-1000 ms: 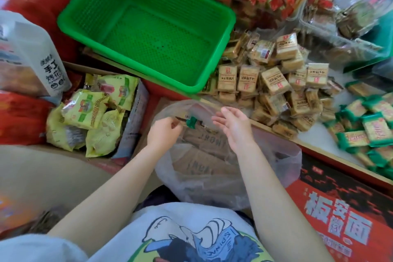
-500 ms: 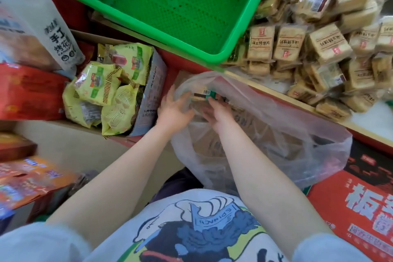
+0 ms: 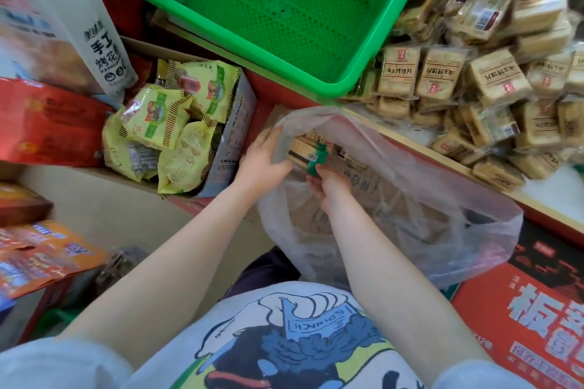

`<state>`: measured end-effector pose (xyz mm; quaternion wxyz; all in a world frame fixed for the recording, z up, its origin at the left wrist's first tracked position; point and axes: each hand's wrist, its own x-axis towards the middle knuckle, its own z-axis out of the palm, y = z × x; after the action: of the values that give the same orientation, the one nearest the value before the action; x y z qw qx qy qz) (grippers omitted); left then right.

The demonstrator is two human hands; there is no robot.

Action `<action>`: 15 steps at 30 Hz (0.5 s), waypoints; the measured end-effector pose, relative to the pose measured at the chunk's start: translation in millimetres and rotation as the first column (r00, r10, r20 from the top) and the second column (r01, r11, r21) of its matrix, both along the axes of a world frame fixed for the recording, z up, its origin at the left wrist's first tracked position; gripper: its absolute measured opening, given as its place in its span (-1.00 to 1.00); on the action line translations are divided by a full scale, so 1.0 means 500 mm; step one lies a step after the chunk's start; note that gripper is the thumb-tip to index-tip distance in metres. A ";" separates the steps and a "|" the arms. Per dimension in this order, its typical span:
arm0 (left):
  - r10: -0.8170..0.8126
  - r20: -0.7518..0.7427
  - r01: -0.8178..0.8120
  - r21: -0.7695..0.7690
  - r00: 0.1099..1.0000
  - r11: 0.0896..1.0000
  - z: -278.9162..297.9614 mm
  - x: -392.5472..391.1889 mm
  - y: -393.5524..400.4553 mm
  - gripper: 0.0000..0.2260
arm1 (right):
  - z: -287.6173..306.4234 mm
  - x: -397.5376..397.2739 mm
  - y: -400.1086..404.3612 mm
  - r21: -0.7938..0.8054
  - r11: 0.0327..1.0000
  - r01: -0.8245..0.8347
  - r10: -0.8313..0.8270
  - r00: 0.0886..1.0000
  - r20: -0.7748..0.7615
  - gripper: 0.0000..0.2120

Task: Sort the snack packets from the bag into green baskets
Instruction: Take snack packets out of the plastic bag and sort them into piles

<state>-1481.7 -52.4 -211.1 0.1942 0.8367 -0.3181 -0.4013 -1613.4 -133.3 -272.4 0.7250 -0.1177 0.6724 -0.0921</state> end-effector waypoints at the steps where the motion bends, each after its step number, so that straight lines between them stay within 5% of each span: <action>1: -0.015 0.004 0.015 -0.006 1.000 1.000 0.006 -0.003 0.002 -0.23 | 0.009 -0.017 0.004 -0.004 1.000 -0.025 0.025 1.000 0.003 -0.71; 7: -0.306 0.343 0.340 -0.043 0.888 0.939 0.070 -0.067 0.035 -0.32 | 0.127 -0.155 0.011 -0.150 0.983 -0.104 0.123 0.985 0.118 -0.91; 11: -0.484 0.242 0.524 -0.143 0.841 0.839 0.127 -0.157 0.012 -0.30 | 0.210 -0.263 -0.008 -0.201 0.979 -0.035 0.086 0.963 0.255 -0.84; 15: -0.488 0.130 0.503 -0.316 0.863 0.805 0.186 -0.266 -0.062 -0.49 | 0.280 -0.383 -0.041 -0.136 0.981 0.140 -0.084 0.931 0.354 -0.83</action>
<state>-1614.8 -83.3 -117.9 0.2172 0.6867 -0.5936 -0.3591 -1804.8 -153.6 -132.5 0.8139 -0.1186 0.5302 -0.2060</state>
